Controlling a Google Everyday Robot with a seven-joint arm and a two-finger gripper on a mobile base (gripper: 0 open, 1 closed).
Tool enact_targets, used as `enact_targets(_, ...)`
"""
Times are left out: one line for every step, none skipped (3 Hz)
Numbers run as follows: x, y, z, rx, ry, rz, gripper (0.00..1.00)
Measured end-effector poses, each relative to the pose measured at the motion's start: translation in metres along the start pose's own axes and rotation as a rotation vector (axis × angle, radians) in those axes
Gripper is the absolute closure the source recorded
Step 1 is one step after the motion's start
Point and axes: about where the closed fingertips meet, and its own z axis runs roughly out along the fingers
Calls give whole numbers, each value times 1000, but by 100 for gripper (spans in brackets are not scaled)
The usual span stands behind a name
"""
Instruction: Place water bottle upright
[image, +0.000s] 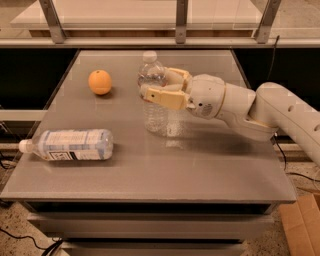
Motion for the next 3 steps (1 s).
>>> enact_targets(1, 0, 0, -3, -1, 3, 13)
enact_targets(1, -4, 3, -20, 6, 12, 0)
enact_targets(1, -6, 1, -21, 12, 11, 0)
